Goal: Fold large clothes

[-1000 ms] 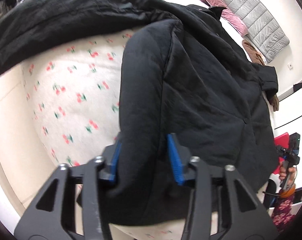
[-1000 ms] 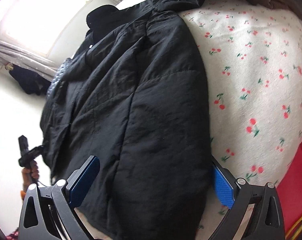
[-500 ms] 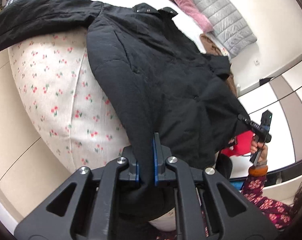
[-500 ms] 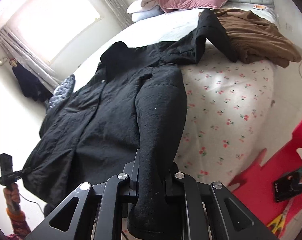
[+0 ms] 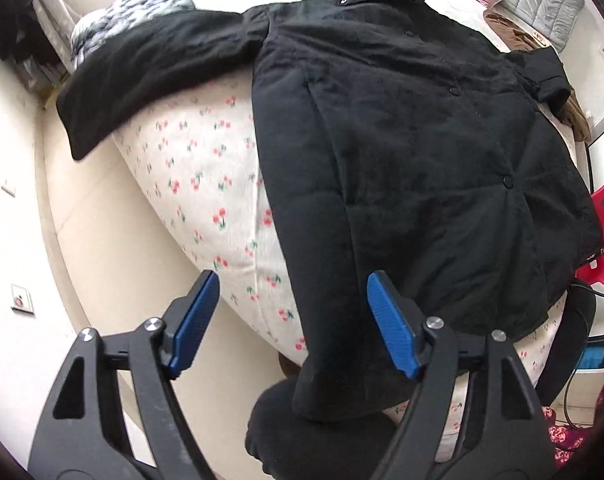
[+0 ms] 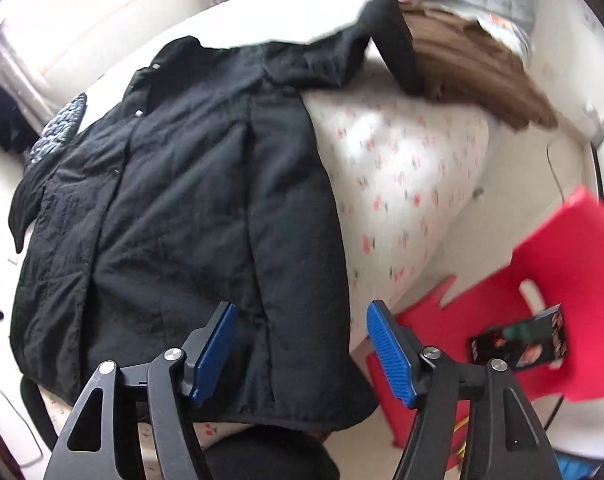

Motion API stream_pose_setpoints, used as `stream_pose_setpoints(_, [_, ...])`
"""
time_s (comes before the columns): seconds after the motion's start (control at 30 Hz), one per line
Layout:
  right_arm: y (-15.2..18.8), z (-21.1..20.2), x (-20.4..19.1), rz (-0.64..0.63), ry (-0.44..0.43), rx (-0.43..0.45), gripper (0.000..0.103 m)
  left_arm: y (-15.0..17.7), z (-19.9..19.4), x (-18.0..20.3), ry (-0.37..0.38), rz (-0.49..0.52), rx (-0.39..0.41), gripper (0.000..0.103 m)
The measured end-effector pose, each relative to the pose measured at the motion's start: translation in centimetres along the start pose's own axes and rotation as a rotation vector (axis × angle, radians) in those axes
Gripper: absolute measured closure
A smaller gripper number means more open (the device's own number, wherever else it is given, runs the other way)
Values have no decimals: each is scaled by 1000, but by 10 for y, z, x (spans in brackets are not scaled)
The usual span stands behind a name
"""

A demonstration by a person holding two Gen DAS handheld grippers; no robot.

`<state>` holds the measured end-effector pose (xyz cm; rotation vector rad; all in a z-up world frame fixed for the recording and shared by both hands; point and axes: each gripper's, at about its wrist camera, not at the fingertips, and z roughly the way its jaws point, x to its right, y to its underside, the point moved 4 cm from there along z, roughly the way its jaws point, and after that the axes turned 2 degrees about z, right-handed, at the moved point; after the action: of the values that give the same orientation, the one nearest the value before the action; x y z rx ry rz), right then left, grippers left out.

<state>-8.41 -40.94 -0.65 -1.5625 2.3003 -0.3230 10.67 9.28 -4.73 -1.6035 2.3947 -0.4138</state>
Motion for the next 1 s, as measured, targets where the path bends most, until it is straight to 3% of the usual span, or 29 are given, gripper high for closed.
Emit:
stream_pose_setpoints(0.17, [-55, -29, -32, -71, -56, 38, 29, -80, -9, 31, 4, 74, 82, 25])
stream_pose_setpoints(0.37, [-136, -32, -93, -94, -168, 32, 28, -200, 13, 71, 180, 68, 108, 22])
stream_pose_setpoints(0.47, [-184, -12, -130, -104, -178, 41, 26, -271, 41, 86, 225, 20, 141, 21])
stream_pose_setpoints(0.63, [-274, 51, -189, -79, -240, 38, 25, -377, 124, 88, 312, -142, 197, 21])
stream_pose_setpoints(0.77, [-342, 101, -228, -43, -223, 67, 25, -407, 182, 68, 360, -316, 345, 23])
stream_pose_setpoints(0.9, [-401, 146, -273, -70, -203, 143, 26, -389, 245, 55, 402, -421, 445, 29])
stream_pose_setpoints(0.97, [-421, 176, -296, -99, -165, 172, 26, -386, 260, 54, 369, -408, 423, 44])
stream_pose_setpoints(1.0, [-427, 191, -304, -107, -142, 184, 26, -389, 256, 54, 353, -388, 416, 44])
